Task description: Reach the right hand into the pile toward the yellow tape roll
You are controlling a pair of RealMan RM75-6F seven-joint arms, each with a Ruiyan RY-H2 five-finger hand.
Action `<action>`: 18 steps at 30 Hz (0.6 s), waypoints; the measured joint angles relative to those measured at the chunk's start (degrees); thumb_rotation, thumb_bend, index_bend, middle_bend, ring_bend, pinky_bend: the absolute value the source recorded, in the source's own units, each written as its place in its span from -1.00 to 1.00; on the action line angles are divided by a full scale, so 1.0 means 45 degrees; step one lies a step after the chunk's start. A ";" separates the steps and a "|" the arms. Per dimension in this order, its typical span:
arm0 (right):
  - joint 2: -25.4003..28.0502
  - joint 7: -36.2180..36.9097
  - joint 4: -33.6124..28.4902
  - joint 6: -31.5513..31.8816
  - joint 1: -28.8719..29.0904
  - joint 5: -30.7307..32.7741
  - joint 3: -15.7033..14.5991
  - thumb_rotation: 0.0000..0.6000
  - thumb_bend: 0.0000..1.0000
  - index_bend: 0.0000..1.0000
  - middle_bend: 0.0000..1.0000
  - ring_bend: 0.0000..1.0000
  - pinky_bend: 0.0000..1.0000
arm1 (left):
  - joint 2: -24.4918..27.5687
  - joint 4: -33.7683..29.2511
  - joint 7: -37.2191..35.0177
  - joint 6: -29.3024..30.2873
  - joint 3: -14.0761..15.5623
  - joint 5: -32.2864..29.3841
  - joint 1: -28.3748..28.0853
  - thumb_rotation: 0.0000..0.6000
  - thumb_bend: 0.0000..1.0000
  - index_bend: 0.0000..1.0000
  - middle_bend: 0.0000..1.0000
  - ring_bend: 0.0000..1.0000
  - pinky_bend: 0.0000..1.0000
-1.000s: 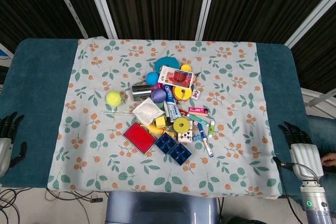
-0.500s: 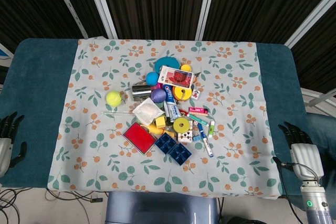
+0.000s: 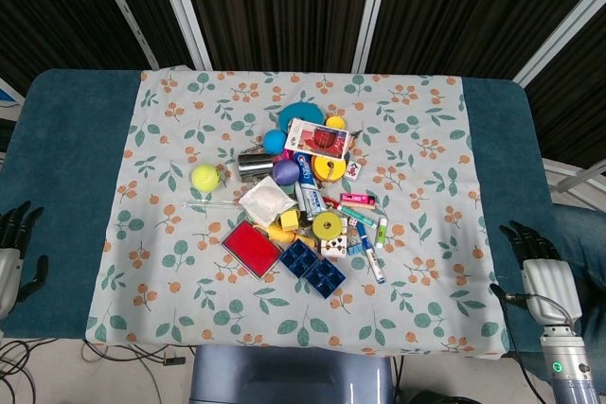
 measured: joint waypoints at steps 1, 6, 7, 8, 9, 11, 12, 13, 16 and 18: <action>0.0004 0.0062 -0.0007 -0.0034 0.0013 -0.0028 -0.0021 1.00 -0.64 -0.70 -0.74 -0.73 -0.59 | -0.0001 -0.0002 0.0001 -0.0014 -0.0012 -0.0012 -0.0012 1.00 0.03 -0.85 -1.00 -1.00 -0.92; 0.0183 0.0917 -0.0295 -0.0318 0.0120 -0.0261 -0.0190 1.00 -0.65 -0.70 -0.74 -0.73 -0.59 | 0.0009 -0.0042 -0.0046 0.0074 -0.0038 -0.0021 0.0023 1.00 0.03 -0.85 -1.00 -1.00 -0.92; 0.0261 0.1158 -0.0399 -0.0417 0.0159 -0.0323 -0.0229 1.00 -0.65 -0.70 -0.74 -0.73 -0.59 | 0.0020 -0.0055 -0.0055 0.0079 -0.0033 -0.0023 0.0032 1.00 0.03 -0.85 -1.00 -1.00 -0.92; 0.0405 0.1494 -0.0560 -0.0600 0.0255 -0.0430 -0.0275 1.00 -0.66 -0.70 -0.74 -0.73 -0.59 | 0.0023 -0.0061 -0.0054 0.0077 -0.0028 -0.0015 0.0033 1.00 0.03 -0.85 -1.00 -1.00 -0.92; 0.0528 0.1735 -0.0673 -0.0776 0.0361 -0.0515 -0.0297 1.00 -0.66 -0.70 -0.74 -0.73 -0.59 | 0.0025 -0.0065 -0.0051 0.0075 -0.0022 0.0000 0.0032 1.00 0.03 -0.85 -1.00 -1.00 -0.92; 0.0776 0.2188 -0.0937 -0.1321 0.0764 -0.0646 -0.0255 1.00 -0.67 -0.70 -0.74 -0.73 -0.59 | 0.0016 -0.0077 -0.0027 0.0075 0.0019 0.0076 0.0032 1.00 0.03 -0.85 -1.00 -1.00 -0.92; 0.0868 0.2375 -0.1054 -0.1634 0.0988 -0.0657 -0.0208 1.00 -0.68 -0.71 -0.74 -0.73 -0.59 | 0.0009 -0.0087 -0.0012 0.0082 0.0044 0.0120 0.0037 1.00 0.03 -0.85 -1.00 -1.00 -0.92; 0.0972 0.2596 -0.1174 -0.1989 0.1220 -0.0652 -0.0159 1.00 -0.69 -0.71 -0.74 -0.73 -0.59 | 0.0004 -0.0095 -0.0004 0.0088 0.0055 0.0135 0.0042 1.00 0.03 -0.85 -1.00 -1.00 -0.92; 0.1289 0.3350 -0.1579 -0.3268 0.2016 -0.0557 0.0024 1.00 -0.73 -0.72 -0.74 -0.73 -0.59 | 0.0007 -0.0097 -0.0032 0.0085 0.0046 0.0102 0.0046 1.00 0.03 -0.85 -1.00 -1.00 -0.92; 0.1388 0.3704 -0.1799 -0.4083 0.2611 -0.0388 0.0198 1.00 -0.74 -0.72 -0.74 -0.73 -0.59 | 0.0014 -0.0088 -0.0062 0.0079 0.0032 0.0075 0.0046 1.00 0.03 -0.85 -1.00 -1.00 -0.92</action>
